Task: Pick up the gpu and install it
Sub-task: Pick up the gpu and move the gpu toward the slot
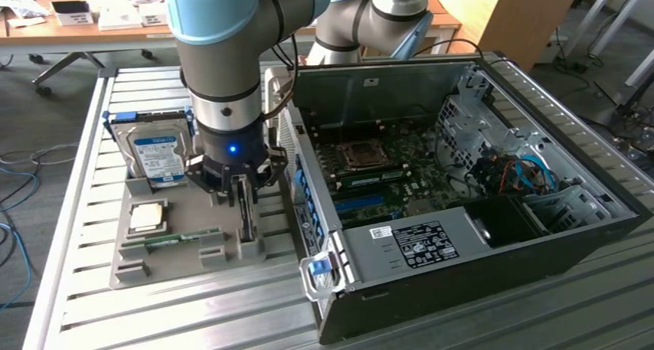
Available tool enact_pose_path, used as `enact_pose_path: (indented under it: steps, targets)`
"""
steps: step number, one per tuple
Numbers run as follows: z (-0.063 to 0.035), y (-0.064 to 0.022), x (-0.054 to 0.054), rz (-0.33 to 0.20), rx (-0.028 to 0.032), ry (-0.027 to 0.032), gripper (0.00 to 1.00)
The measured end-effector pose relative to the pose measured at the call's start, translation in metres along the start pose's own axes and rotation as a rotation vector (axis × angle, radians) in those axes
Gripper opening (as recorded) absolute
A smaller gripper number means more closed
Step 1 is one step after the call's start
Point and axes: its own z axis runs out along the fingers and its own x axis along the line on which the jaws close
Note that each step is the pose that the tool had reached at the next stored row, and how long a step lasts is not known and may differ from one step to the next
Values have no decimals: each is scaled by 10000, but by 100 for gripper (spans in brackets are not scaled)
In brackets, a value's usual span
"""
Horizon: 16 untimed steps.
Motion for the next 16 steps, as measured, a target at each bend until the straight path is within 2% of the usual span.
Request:
enact_pose_path:
  steps: [6, 7, 16]
  targets:
    - [0, 0, 0, 0, 0, 0, 40]
    - [0, 0, 0, 0, 0, 0, 33]
    - [0, 0, 0, 0, 0, 0, 33]
